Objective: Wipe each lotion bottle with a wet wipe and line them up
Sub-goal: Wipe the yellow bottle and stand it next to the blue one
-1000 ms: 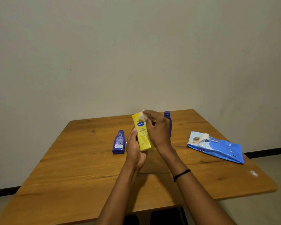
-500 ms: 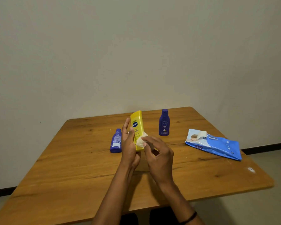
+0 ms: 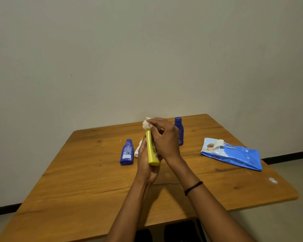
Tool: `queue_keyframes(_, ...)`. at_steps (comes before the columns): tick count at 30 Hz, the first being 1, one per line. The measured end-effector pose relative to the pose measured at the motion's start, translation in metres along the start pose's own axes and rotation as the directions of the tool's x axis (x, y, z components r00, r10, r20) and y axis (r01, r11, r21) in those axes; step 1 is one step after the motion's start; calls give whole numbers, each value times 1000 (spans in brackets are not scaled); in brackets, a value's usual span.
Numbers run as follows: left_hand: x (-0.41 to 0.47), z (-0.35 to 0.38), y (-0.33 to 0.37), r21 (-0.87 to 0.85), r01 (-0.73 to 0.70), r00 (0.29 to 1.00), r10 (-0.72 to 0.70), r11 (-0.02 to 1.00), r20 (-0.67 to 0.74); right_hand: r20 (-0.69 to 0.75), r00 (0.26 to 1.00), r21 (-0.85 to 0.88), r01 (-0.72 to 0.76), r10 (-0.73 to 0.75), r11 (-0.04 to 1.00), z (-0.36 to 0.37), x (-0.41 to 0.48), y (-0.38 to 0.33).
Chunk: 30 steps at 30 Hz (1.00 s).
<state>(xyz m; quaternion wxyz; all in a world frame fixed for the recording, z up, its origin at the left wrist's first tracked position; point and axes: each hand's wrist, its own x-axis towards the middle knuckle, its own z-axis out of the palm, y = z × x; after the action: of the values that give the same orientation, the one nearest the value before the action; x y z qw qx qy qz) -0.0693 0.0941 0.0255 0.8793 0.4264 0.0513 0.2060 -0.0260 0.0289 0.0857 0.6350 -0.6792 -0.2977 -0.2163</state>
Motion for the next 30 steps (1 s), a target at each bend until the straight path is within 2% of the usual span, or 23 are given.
queue_keyframes(3, -2, -1, 7, -50, 52, 999, -52, 997, -2, 61, 998, -43, 37, -35, 998, 1, 0, -1)
queue_keyframes(6, -4, -2, 16, -111, 46, 997, -39, 993, 61, 112, 992, -88, 66, -56, 994, -2, -19, 0)
queue_keyframes(10, -5, -4, 25, -169, 120, 985, -96, 978, 142, 154, 986, -110, 85, -68, 990, -8, -57, -3)
queue_keyframes(14, -3, -10, 28, -202, 128, 980, -93, 971, 176, 234, 957, -179, 217, -173, 960, -23, -87, -3)
queue_keyframes(19, -1, -12, 28, -320, 176, 969, -107, 931, 223, 308, 925, -214, 296, -223, 931, -28, -92, -9)
queue_keyframes(26, -3, -9, 31, -374, 213, 957, -115, 903, 267, 188, 959, -230, 251, -210, 940, -36, -82, -4)
queue_keyframes(30, -7, -3, 25, -375, 262, 938, -143, 889, 316, 196, 961, -258, 244, -197, 935, -28, -75, -7)
